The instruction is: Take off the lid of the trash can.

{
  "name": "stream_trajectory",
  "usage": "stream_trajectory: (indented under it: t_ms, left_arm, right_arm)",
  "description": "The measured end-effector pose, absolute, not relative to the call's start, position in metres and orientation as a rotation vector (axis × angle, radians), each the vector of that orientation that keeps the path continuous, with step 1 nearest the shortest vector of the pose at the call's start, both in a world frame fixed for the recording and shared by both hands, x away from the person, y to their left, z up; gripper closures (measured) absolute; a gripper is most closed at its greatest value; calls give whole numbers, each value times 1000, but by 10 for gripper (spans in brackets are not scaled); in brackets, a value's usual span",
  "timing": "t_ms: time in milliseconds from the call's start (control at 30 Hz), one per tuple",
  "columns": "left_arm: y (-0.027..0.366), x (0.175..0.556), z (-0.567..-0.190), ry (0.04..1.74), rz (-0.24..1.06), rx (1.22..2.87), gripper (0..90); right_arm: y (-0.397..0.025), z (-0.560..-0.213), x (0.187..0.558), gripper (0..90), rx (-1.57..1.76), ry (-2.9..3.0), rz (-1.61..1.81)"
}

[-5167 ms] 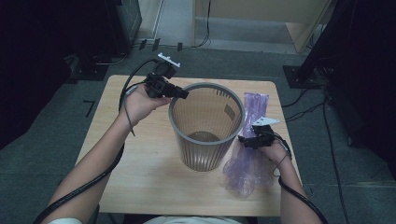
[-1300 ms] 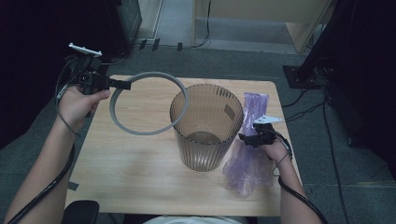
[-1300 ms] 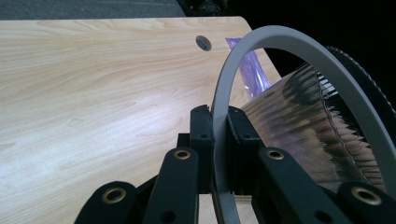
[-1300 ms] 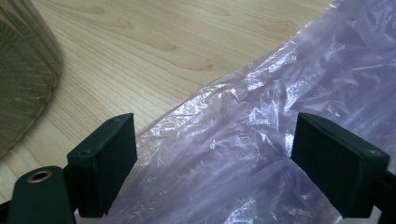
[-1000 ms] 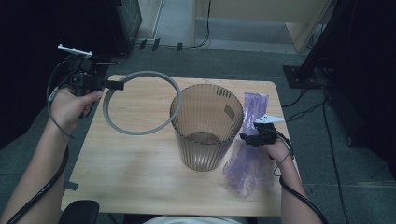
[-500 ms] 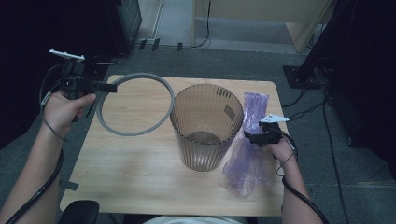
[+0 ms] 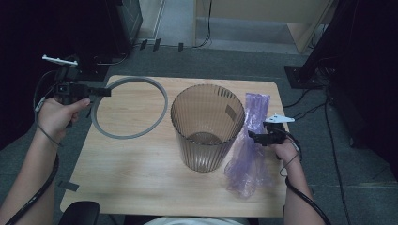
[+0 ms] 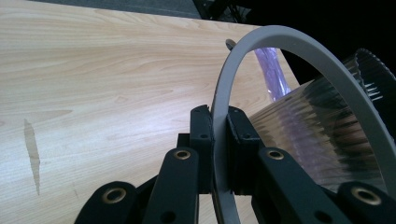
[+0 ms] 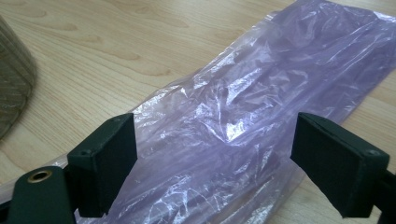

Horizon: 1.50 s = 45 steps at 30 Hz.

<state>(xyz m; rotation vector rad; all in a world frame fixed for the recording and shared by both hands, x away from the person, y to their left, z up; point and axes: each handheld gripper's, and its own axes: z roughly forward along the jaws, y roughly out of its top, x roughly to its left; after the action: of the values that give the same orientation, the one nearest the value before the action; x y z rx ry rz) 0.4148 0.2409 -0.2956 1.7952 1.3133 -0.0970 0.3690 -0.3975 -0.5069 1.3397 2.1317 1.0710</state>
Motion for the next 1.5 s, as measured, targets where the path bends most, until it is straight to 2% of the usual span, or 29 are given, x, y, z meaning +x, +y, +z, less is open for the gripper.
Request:
stream_trajectory:
  t_ms: [433,1033,1500]
  left_arm:
    - [243,420,-318,1334,-111,1793,829]
    - [223,426,-358,1338,-142,1830,829]
    - [227,425,-384,1371,-141,1824,829]
  right_arm:
    - [-400,-506,368,144,1356,2125,1070]
    - [-404,-504,368,144,1367,2100,1077]
    - [-403,-504,368,144,1366,2103,1075]
